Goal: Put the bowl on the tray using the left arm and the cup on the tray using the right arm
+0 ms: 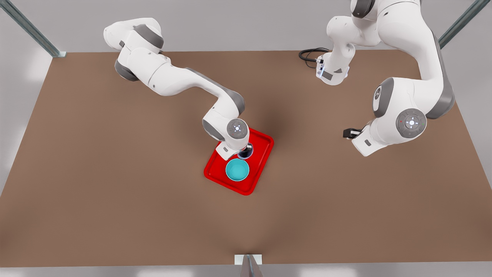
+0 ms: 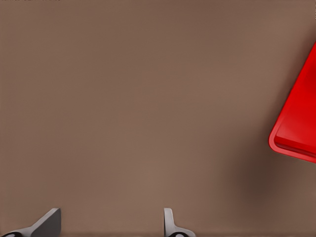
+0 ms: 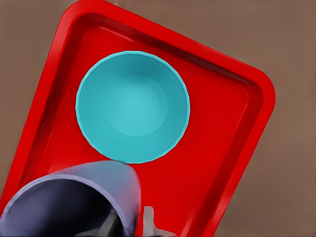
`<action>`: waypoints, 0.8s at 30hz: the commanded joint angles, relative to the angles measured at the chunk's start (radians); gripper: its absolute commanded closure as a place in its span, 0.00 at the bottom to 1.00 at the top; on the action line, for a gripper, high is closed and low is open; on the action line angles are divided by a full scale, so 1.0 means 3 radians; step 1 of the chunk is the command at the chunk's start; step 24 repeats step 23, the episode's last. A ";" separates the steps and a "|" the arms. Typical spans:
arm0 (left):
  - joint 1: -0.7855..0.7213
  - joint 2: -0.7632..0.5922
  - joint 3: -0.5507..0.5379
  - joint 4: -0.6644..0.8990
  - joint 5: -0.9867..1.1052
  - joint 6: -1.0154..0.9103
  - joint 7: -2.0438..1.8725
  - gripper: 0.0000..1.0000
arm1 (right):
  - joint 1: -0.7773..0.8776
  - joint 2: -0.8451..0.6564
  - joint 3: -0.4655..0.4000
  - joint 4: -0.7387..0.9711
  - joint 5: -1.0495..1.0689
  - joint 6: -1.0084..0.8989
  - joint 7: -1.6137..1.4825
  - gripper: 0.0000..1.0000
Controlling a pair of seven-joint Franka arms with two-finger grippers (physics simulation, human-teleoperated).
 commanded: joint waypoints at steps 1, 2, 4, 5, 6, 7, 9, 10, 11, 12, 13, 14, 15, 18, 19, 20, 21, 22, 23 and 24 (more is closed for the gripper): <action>0.0000 0.0005 0.0000 0.0000 -0.0001 0.0000 -0.0003 0.00 | 0.0003 0.0023 0.0000 0.0003 -0.0005 0.0001 -0.0001 0.00; 0.0000 0.0010 0.0000 0.0000 -0.0001 0.0000 -0.0003 0.00 | 0.0013 0.0085 0.0005 0.0003 -0.0102 0.0006 0.0004 0.00; 0.0000 0.0031 0.0005 0.0000 -0.0001 0.0000 0.0002 0.00 | 0.0018 0.0126 0.0005 0.0003 -0.0123 0.0053 0.0004 0.00; 0.0000 0.0041 0.0000 0.0000 -0.0001 0.0005 0.0002 0.00 | 0.0018 0.0141 0.0005 0.0003 -0.0174 0.0053 0.0004 0.00; 0.0000 0.0051 0.0005 0.0000 -0.0001 0.0005 0.0002 0.00 | 0.0018 0.0136 0.0010 0.0003 -0.0174 0.0053 -0.0001 0.00; 0.0000 0.0056 0.0005 0.0000 -0.0001 0.0005 0.0002 0.00 | 0.0018 0.0141 0.0010 0.0008 -0.0174 0.0053 -0.0001 0.00; 0.0000 0.0051 0.0005 0.0000 -0.0001 0.0005 0.0002 0.00 | 0.0018 0.0141 0.0010 0.0008 -0.0174 0.0053 -0.0001 0.00; 0.0000 0.0056 0.0005 0.0000 -0.0001 0.0005 0.0002 0.00 | 0.0018 0.0141 0.0015 0.0013 -0.0174 0.0053 -0.0001 0.00; -0.0005 0.0051 0.0005 0.0000 -0.0001 0.0005 0.0002 0.00 | 0.0018 0.0136 0.0015 0.0018 -0.0174 0.0053 -0.0001 0.00; 0.0000 0.0056 0.0005 0.0000 -0.0001 0.0000 -0.0003 0.00 | 0.0018 0.0141 0.0015 0.0018 -0.0174 0.0053 -0.0001 0.00; 0.0000 0.0051 0.0005 0.0005 -0.0001 0.0000 -0.0013 0.00 | 0.0013 0.0126 0.0021 0.0018 -0.0174 0.0053 -0.0011 0.00; 0.0000 0.0051 0.0005 0.0010 -0.0007 0.0000 -0.0044 0.00 | -0.0007 0.0090 0.0026 0.0028 -0.0159 0.0058 -0.0016 0.00; -0.0005 0.0087 0.0000 0.0133 -0.0007 -0.0026 -0.0054 0.00 | -0.0064 -0.0119 0.0026 -0.0033 -0.0133 0.0099 -0.0093 0.00; -0.0005 0.0087 0.0000 0.0169 -0.0012 -0.0031 -0.0054 0.00 | -0.0754 -0.1474 -0.0434 -0.0621 0.0623 0.0042 -0.0424 0.00; -0.0005 0.0092 0.0000 0.0164 -0.0012 -0.0031 -0.0054 0.00 | -0.0790 -0.1785 -0.0898 -0.0636 0.0935 -0.0151 -0.0879 0.00; -0.0005 0.0092 0.0000 0.0164 -0.0012 -0.0036 -0.0054 0.00 | -0.0795 -0.2108 -0.1477 -0.0708 0.1262 -0.0438 -0.1355 0.00; -0.0005 0.0097 0.0000 0.0164 -0.0012 -0.0036 -0.0054 0.00 | -0.0831 -0.2247 -0.1743 -0.0723 0.1360 -0.0699 -0.1682 0.00; -0.0005 0.0108 0.0000 0.0164 -0.0007 -0.0036 -0.0054 0.00 | -0.1004 -0.2339 -0.1927 -0.0723 0.1590 -0.0970 -0.2168 0.00; -0.0005 0.0108 0.0000 0.0164 -0.0007 -0.0036 -0.0054 0.00 | -0.1030 -0.2385 -0.2060 -0.0718 0.1636 -0.1113 -0.2424 0.00; -0.0005 0.0108 0.0000 0.0164 -0.0007 -0.0036 -0.0054 0.00 | -0.1030 -0.2385 -0.2060 -0.0718 0.1636 -0.1113 -0.2424 0.00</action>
